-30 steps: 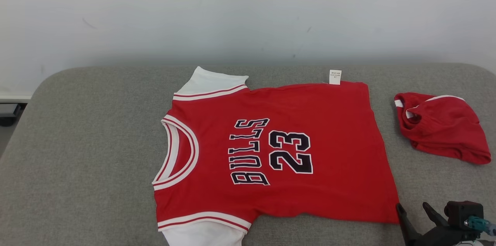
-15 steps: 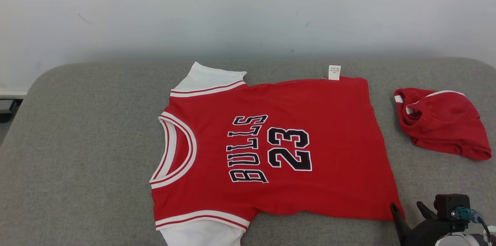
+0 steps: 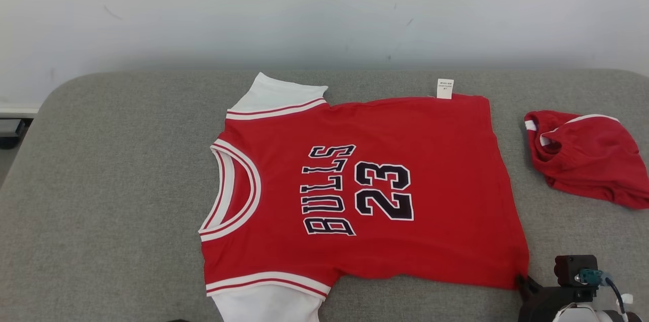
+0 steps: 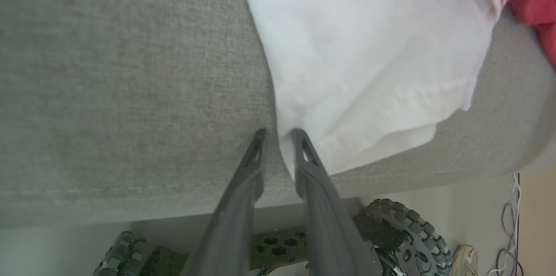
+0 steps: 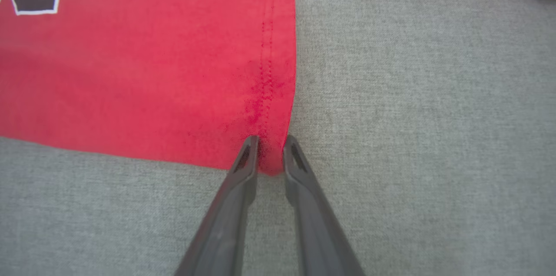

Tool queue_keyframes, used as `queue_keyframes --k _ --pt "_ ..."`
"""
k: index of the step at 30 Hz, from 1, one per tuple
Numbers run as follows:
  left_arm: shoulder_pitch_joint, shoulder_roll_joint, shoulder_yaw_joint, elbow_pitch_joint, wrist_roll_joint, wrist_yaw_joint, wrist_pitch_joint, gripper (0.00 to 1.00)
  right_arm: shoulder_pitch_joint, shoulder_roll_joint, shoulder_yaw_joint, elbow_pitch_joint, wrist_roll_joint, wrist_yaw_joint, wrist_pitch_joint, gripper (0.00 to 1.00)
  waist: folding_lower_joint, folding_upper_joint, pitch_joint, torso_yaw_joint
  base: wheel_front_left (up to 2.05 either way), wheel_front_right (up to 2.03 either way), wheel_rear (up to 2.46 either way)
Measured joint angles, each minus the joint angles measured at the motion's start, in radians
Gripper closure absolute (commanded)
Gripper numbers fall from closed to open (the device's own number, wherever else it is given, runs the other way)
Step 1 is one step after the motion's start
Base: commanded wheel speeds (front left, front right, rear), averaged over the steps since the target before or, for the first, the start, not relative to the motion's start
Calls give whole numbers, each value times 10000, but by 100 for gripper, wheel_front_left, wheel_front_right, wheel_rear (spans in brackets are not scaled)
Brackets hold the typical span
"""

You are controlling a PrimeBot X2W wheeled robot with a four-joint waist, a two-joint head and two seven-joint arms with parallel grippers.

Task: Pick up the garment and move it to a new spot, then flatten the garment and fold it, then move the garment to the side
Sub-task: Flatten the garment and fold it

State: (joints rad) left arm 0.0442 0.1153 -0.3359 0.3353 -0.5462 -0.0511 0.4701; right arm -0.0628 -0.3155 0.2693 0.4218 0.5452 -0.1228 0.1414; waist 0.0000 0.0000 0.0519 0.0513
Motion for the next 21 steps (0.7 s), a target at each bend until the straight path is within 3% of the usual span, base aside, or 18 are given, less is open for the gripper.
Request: queue_keyframes --k 8,17,21 --pt "-144 -46 -10 48 15 -109 -150 100 -298 46 -44 357 92 167 -67 100 1 1 -12 65 0 0 0" --pt "-133 777 397 -763 596 174 -849 100 -234 8 -326 658 299 265 -433 100 0 1 -364 119 0 0 0" --pt "-51 800 399 -1246 635 151 -924 100 -221 6 -370 685 491 426 -495 100 1 1 -503 173 0 0 0"
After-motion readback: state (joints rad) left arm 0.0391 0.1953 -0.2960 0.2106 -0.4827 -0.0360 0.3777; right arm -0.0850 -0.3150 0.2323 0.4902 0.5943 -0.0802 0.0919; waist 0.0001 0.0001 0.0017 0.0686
